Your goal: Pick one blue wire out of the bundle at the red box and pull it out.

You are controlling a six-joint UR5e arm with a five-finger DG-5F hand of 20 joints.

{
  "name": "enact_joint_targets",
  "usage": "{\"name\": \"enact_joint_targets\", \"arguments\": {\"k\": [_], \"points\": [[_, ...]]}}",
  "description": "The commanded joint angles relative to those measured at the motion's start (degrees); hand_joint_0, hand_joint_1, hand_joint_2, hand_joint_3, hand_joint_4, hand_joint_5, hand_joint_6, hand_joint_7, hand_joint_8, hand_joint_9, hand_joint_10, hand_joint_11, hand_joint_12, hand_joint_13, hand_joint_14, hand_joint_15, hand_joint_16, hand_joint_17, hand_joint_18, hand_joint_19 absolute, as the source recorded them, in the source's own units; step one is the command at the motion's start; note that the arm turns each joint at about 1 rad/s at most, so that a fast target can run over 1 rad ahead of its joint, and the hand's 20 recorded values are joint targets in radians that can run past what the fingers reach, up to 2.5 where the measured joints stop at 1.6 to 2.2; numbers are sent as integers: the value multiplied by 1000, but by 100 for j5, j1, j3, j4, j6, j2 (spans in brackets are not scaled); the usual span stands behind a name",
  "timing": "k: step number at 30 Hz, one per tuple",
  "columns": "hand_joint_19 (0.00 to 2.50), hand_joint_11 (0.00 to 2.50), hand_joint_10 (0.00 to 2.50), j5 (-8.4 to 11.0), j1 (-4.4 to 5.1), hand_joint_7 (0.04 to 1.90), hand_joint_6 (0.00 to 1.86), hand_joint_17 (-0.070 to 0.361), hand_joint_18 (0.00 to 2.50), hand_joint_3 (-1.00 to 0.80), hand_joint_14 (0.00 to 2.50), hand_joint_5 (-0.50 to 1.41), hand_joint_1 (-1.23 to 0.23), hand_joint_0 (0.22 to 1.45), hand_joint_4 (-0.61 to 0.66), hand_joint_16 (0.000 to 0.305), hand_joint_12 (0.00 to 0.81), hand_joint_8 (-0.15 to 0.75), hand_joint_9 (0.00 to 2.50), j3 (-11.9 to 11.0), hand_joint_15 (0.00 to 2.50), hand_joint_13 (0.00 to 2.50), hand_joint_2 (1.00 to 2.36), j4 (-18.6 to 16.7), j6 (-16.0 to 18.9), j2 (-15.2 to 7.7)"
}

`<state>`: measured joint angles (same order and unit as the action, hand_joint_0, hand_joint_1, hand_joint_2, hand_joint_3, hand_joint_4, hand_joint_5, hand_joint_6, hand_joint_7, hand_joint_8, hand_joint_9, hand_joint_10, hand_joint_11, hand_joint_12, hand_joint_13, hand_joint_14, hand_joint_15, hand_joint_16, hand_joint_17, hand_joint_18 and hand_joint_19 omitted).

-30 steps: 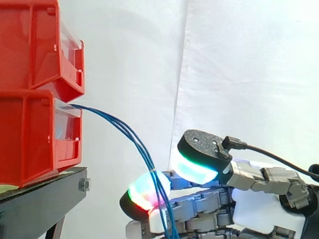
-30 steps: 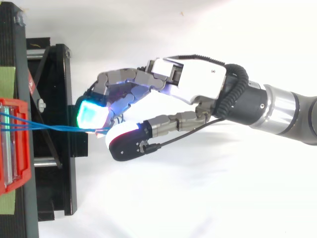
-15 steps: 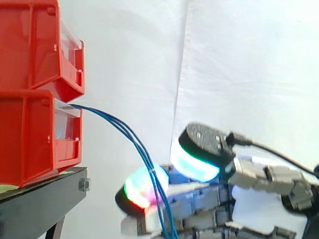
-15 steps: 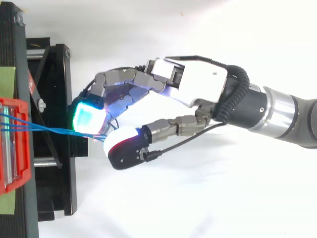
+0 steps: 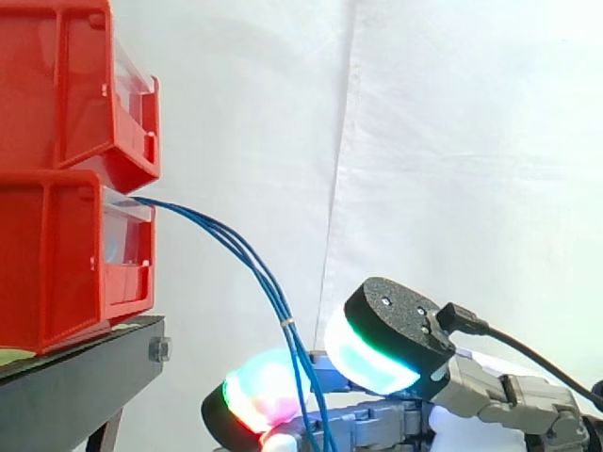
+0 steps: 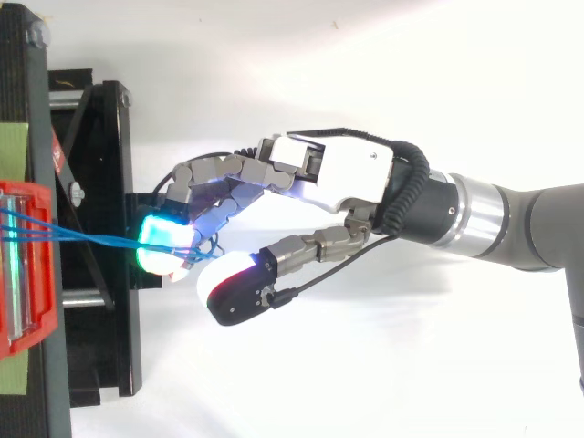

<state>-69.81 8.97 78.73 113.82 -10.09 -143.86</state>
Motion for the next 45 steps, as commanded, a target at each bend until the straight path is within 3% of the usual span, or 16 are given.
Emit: {"name": "enact_joint_targets", "arguments": {"k": [1,6,12,30,35,45], "points": [[510,476,16,-42,-9,1239,526,113,505,-385,10,-101,-693,567,237,50,370,273,820,-7,296,496,1008,-18,7,-2],[509,482,14,-51,-18,1238,532,113,507,-380,11,-101,-693,571,234,50,369,271,822,-16,297,502,1009,-36,86,-2],[510,482,16,-86,-36,1227,540,112,510,-371,11,-102,-699,580,232,50,368,271,824,-183,299,508,1009,-71,86,-2],[505,492,14,-112,34,1195,559,111,516,-353,12,-107,-703,598,236,49,366,269,826,-183,305,519,1010,-71,-160,-2],[509,501,14,-112,34,1158,595,111,519,-247,11,-112,-689,630,222,49,364,269,831,-183,303,521,1016,-88,-195,-2],[509,496,17,-103,26,1129,617,111,519,-262,11,-121,-697,626,219,49,366,268,822,-183,305,519,1015,-62,-230,-19]]}}
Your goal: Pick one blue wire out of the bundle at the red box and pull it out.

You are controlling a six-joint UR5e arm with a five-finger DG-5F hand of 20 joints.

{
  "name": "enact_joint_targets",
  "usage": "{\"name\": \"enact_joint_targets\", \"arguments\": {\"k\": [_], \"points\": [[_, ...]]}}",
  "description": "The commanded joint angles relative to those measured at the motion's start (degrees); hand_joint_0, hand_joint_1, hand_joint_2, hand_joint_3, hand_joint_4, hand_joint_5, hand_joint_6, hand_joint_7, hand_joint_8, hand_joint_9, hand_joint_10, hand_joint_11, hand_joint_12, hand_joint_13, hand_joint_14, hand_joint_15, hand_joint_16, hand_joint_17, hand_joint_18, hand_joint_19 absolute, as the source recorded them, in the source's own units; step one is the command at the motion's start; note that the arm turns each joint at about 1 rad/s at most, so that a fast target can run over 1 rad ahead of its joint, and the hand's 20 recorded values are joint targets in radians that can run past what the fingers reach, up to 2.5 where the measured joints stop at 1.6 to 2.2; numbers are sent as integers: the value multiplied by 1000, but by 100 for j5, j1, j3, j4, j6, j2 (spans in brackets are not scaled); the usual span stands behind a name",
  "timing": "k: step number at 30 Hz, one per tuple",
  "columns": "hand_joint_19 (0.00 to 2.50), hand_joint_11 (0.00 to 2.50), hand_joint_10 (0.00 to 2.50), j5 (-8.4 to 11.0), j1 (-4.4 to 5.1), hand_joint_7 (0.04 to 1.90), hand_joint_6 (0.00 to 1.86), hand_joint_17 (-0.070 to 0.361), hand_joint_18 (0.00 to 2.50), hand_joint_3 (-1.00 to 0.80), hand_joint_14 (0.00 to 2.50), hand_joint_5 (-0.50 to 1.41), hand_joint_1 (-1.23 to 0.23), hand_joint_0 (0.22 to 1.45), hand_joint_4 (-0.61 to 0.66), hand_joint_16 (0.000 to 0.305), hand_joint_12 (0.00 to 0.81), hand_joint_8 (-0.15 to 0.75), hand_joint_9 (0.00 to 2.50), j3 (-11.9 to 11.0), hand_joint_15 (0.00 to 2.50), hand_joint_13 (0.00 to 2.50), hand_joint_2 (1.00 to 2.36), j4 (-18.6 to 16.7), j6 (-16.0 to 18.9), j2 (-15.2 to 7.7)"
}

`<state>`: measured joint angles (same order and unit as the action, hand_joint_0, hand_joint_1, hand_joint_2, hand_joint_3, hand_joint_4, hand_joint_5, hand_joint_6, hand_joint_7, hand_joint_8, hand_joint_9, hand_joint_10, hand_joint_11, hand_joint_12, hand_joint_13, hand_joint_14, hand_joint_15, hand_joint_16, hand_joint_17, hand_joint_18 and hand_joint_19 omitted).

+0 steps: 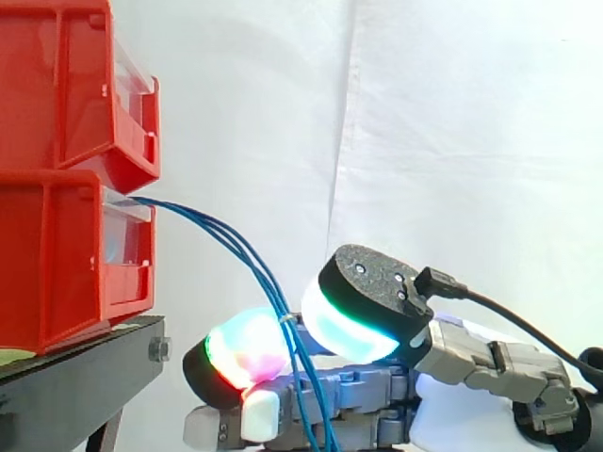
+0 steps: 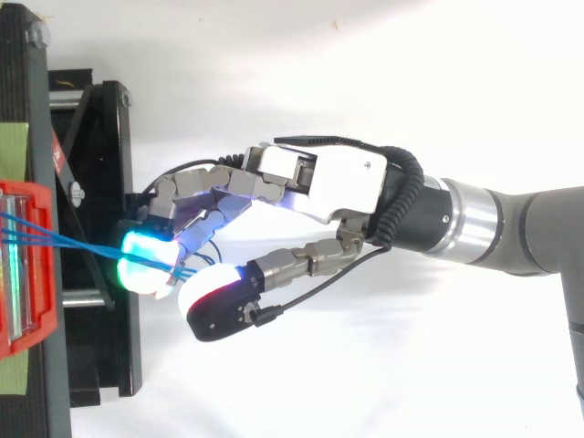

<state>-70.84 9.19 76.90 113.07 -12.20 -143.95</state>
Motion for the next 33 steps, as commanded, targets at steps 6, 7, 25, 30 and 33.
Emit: {"name": "enact_joint_targets", "arguments": {"k": [6,7,25,30,33], "points": [[508,503,14,0,-13,1065,668,110,519,-272,11,-133,-700,619,223,49,366,269,821,-35,300,517,1014,-21,-19,-11],[511,503,14,0,-13,1053,672,111,519,-272,11,-134,-700,619,221,49,366,269,821,-79,306,516,1014,14,-10,-11],[510,526,14,-17,-49,940,770,111,524,-234,11,-158,-689,612,209,49,370,275,817,-105,303,520,1016,14,-45,-11],[509,551,18,-26,-57,881,831,112,527,-212,11,-177,-696,612,208,50,371,276,815,-114,305,520,1016,22,-54,-11],[507,551,15,-26,-57,891,837,112,529,-200,11,-178,-696,611,209,50,373,281,816,-105,312,522,1017,-4,-54,-11]]}}
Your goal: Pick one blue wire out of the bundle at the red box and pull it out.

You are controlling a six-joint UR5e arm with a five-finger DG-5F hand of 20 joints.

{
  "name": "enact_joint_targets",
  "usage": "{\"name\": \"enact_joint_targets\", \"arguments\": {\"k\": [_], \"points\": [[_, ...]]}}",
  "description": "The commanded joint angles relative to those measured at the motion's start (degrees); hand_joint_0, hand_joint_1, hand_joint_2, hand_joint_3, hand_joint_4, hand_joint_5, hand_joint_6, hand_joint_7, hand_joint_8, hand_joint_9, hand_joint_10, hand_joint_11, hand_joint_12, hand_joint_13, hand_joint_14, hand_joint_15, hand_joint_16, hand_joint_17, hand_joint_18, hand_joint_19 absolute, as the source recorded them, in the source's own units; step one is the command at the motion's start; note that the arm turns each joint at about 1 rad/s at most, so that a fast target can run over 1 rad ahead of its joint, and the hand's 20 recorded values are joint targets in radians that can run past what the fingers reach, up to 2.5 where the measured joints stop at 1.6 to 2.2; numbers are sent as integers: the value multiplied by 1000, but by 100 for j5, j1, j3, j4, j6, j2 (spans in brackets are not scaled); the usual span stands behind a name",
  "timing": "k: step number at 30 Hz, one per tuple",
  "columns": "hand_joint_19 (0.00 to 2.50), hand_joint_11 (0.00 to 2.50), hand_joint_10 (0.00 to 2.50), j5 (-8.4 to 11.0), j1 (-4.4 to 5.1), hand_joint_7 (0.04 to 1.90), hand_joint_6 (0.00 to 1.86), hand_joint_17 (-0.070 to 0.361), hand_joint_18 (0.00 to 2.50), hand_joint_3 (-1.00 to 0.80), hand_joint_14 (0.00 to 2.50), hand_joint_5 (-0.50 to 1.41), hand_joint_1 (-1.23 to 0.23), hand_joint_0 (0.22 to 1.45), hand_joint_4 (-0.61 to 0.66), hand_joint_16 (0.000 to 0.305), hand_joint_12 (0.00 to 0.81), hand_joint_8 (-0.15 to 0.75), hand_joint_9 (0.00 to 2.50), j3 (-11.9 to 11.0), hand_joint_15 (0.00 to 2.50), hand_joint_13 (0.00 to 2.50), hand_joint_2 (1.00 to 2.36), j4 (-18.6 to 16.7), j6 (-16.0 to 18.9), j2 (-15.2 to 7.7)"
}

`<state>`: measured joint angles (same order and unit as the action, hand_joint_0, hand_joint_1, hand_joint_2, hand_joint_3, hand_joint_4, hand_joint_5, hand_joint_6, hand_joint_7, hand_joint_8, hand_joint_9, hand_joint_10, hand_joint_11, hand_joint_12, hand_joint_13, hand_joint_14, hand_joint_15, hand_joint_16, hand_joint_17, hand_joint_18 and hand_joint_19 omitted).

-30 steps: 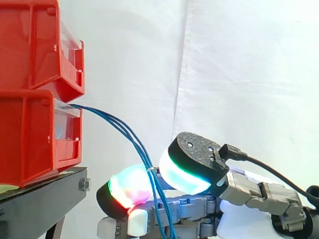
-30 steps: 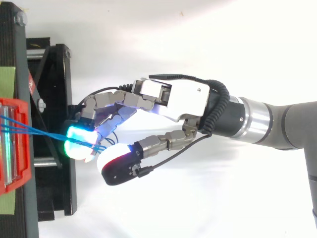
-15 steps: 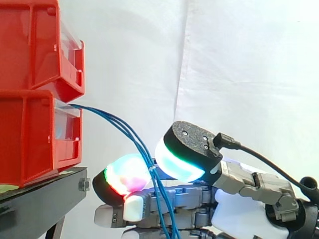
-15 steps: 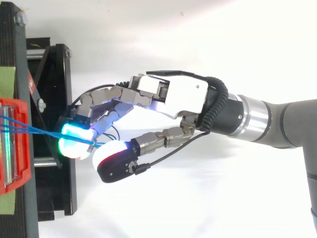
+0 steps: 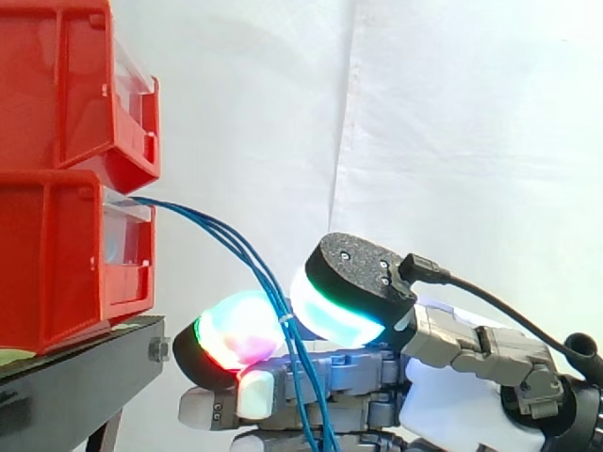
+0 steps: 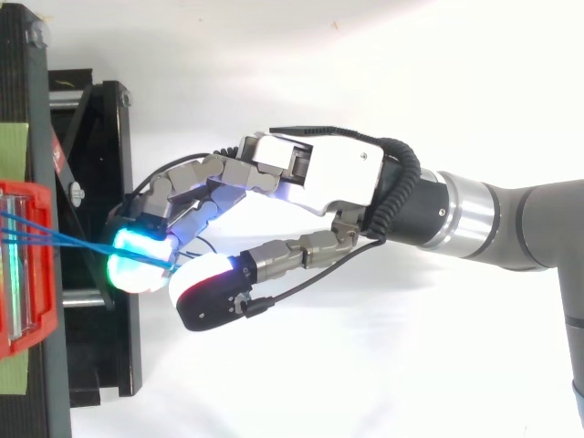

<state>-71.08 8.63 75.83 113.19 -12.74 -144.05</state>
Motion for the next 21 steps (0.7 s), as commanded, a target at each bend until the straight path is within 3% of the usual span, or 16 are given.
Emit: {"name": "enact_joint_targets", "arguments": {"k": [1,21], "points": [[507,557,17,-2,-2,889,838,113,531,-196,12,-178,-696,610,208,50,375,283,816,2,307,523,1016,-17,0,0],[482,614,15,-20,-28,831,898,126,592,-98,10,-183,-686,610,244,56,402,308,841,-7,309,564,1014,-69,0,0]]}}
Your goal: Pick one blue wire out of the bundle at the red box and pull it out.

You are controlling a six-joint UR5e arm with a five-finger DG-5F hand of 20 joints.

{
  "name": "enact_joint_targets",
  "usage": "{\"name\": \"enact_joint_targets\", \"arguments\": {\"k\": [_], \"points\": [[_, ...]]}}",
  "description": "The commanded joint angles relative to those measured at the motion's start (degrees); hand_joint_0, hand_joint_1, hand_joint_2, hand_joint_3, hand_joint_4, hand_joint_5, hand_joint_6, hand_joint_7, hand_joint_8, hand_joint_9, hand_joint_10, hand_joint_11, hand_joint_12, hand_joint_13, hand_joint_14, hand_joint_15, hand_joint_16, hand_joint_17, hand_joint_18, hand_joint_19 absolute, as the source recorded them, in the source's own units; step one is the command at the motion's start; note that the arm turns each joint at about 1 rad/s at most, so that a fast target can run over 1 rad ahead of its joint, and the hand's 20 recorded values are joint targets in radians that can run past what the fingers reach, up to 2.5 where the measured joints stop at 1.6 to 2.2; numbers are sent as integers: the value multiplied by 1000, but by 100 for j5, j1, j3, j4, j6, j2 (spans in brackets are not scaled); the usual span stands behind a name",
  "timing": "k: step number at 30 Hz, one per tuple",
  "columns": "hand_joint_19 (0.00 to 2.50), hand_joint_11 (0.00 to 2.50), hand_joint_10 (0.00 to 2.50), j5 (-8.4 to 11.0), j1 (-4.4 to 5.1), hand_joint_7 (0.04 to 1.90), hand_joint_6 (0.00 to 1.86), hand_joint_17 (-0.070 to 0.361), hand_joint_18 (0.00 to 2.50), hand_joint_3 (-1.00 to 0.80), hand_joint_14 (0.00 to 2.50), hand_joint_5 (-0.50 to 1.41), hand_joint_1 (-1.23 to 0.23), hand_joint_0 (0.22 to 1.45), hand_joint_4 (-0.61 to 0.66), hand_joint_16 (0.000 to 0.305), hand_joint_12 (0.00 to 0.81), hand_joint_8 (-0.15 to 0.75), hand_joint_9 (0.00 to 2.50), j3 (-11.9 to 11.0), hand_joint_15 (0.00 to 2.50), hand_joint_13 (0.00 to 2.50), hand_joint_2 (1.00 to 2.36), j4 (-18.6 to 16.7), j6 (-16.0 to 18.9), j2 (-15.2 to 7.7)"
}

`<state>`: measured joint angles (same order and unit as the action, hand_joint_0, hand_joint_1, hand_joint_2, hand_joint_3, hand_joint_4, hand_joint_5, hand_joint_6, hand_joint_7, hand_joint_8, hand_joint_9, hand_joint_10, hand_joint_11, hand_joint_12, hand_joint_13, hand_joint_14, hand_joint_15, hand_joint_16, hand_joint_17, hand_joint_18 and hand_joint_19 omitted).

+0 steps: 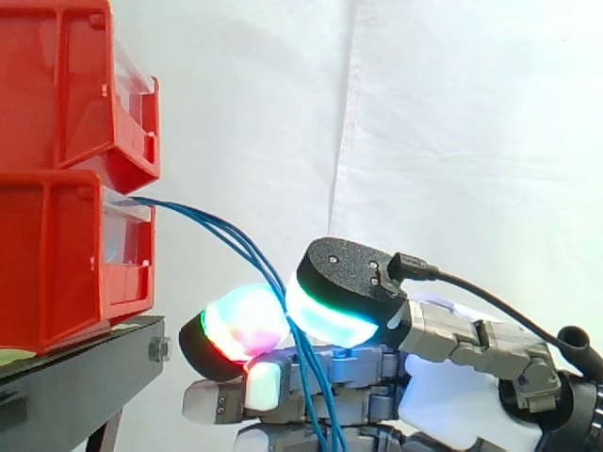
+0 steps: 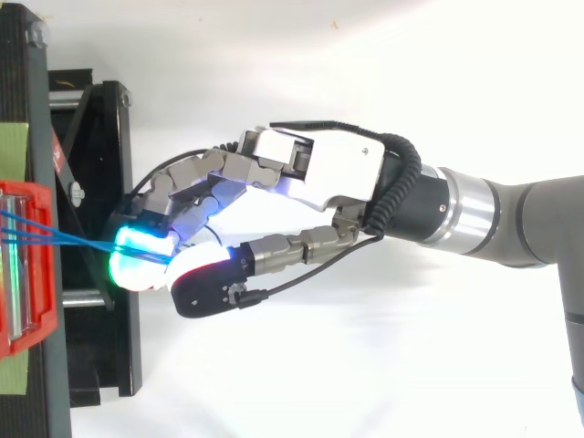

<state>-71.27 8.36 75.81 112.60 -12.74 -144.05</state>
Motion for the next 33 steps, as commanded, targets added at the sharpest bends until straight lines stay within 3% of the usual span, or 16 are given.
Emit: {"name": "enact_joint_targets", "arguments": {"k": [1,18,24,33], "points": [[482,607,14,-1,-1,831,899,126,593,-98,10,-183,-686,611,244,56,402,307,843,4,309,566,1014,-1,8,0],[447,616,15,-1,-10,857,904,146,685,11,10,-159,-696,606,215,65,441,352,952,4,314,634,1000,-10,35,0],[447,611,14,-1,-19,901,899,154,738,-26,9,-145,-661,541,215,69,456,367,1016,-5,312,678,1227,17,61,0],[443,623,14,-115,-89,908,898,156,752,-39,9,-144,-676,535,213,69,461,372,1028,-5,309,690,1260,-10,263,0]]}}
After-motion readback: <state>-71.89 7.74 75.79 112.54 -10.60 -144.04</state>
